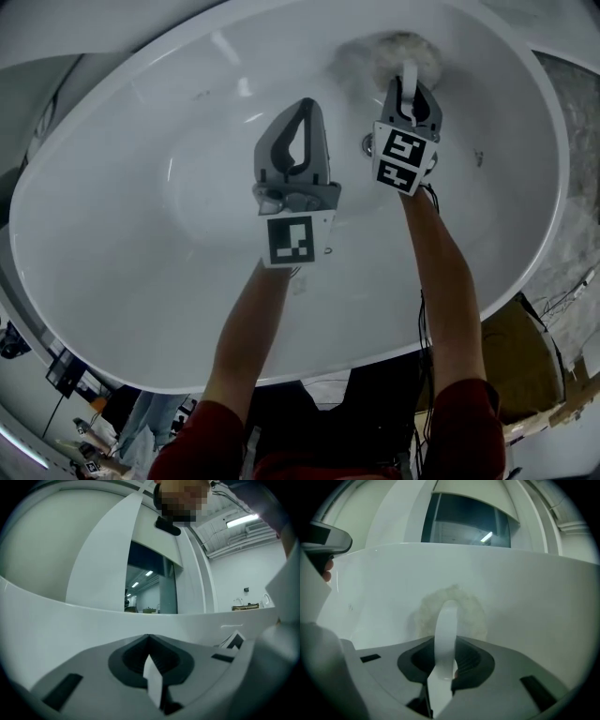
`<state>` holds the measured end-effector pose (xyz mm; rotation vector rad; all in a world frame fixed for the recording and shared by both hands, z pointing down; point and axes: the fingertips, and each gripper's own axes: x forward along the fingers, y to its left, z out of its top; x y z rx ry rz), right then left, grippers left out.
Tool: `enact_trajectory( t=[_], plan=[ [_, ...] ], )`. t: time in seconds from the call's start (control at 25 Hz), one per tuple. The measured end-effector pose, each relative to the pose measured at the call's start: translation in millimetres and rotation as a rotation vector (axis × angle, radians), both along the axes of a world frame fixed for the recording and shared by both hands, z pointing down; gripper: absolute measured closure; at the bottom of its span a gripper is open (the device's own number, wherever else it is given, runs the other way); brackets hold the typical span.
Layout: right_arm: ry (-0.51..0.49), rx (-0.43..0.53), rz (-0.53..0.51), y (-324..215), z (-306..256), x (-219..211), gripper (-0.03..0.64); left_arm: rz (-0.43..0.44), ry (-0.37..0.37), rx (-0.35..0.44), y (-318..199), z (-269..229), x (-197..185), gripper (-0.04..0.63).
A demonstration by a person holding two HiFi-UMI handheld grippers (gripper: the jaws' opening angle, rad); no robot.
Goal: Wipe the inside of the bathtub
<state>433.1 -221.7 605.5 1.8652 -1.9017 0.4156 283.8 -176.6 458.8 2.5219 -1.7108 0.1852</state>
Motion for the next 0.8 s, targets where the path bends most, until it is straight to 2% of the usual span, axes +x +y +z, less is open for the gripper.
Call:
enact_trajectory(
  t=[0.16, 0.4, 0.56, 0.8],
  plan=[
    [-0.016, 0.005, 0.014, 9, -14, -18, 0.528, -0.033, 0.017, 0.005, 7, -11, -30, 0.580],
    [-0.017, 0.069, -0.058, 29, -60, -85, 0.528, -0.090, 0.035, 0.019, 25, -40, -95, 0.580],
    [-0.034, 0.134, -0.105, 42, -104, -156, 0.527, -0.134, 0.027, 0.026, 43, -63, -163, 0.580],
    [-0.069, 0.233, -0.209, 60, -175, -276, 0.527, -0.259, 0.022, 0.062, 68, -104, -287, 0.580]
  ],
)
